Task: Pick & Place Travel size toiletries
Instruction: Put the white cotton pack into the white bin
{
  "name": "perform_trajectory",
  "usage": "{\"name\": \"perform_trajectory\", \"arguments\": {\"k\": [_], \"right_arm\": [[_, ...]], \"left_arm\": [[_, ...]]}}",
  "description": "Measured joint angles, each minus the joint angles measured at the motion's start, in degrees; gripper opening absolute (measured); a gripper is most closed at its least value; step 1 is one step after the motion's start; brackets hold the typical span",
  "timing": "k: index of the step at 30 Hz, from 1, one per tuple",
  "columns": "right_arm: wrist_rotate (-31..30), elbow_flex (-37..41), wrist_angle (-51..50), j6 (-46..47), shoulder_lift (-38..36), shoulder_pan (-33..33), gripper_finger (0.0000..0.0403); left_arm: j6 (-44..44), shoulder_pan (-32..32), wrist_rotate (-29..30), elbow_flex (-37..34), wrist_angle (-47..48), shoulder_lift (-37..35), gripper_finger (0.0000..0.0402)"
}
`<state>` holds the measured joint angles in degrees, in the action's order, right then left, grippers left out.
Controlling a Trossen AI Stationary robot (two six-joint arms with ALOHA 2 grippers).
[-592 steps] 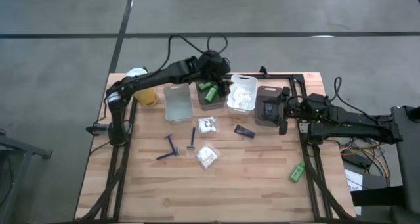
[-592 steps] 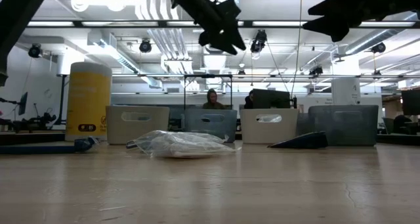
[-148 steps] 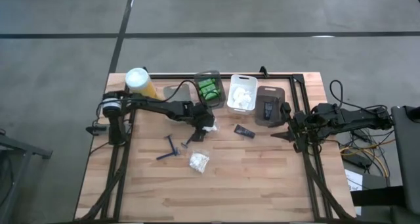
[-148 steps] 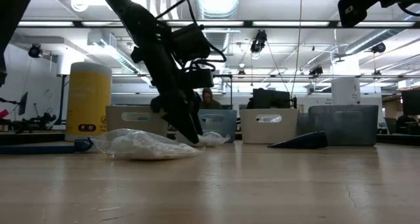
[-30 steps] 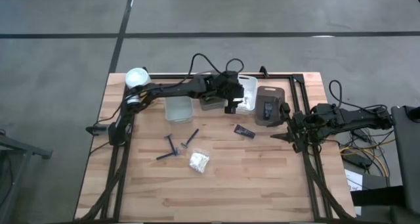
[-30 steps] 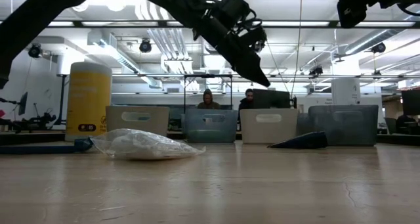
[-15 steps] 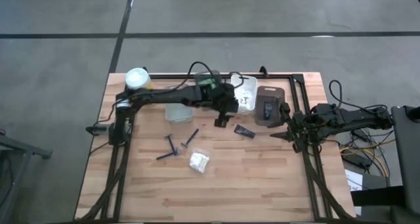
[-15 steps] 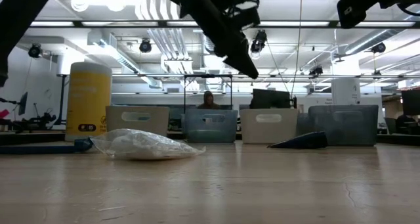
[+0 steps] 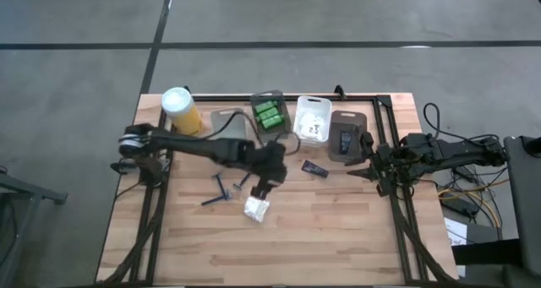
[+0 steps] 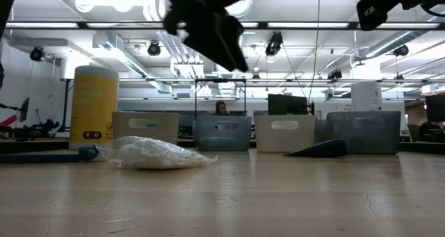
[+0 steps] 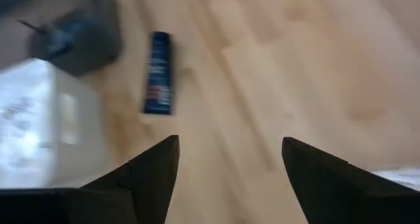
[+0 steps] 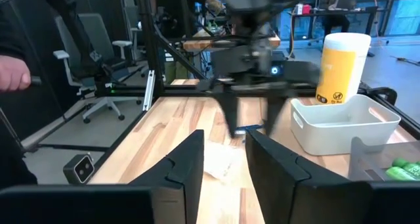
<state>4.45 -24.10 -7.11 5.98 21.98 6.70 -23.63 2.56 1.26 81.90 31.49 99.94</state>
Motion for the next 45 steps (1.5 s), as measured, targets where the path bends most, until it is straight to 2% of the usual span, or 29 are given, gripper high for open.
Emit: {"name": "perform_trajectory", "arguments": {"k": [9,15,24,31,36,45], "right_arm": [[0.0,0.0,-0.09,0.0,-0.02,0.02,0.0081],[0.0,0.0,-0.05,-0.01,0.0,0.02,0.0063],[0.0,0.0,-0.04,0.0,0.0,0.02,0.0046],[0.0,0.0,-0.04,0.0,0.0,0.02,0.0048],[0.01,0.0,-0.04,-0.02,0.0,0.0,0.0062],[0.0,0.0,-0.04,0.0,0.0,0.0,0.0091]], "left_arm": [[19.42,6.71,0.02,-11.57,0.36,-5.84,0.0273],[28.47,9.23,0.11,-16.89,0.47,-7.53,0.0273],[57.54,10.11,0.09,-22.35,0.66,-7.65,0.0273],[74.06,10.26,-0.26,-26.18,-3.5,-7.65,0.0273],[77.71,10.24,-2.88,-28.25,-10.95,-7.5,0.0273],[78.66,10.17,-1.99,-28.77,-9.95,-4.85,0.0273]]}}
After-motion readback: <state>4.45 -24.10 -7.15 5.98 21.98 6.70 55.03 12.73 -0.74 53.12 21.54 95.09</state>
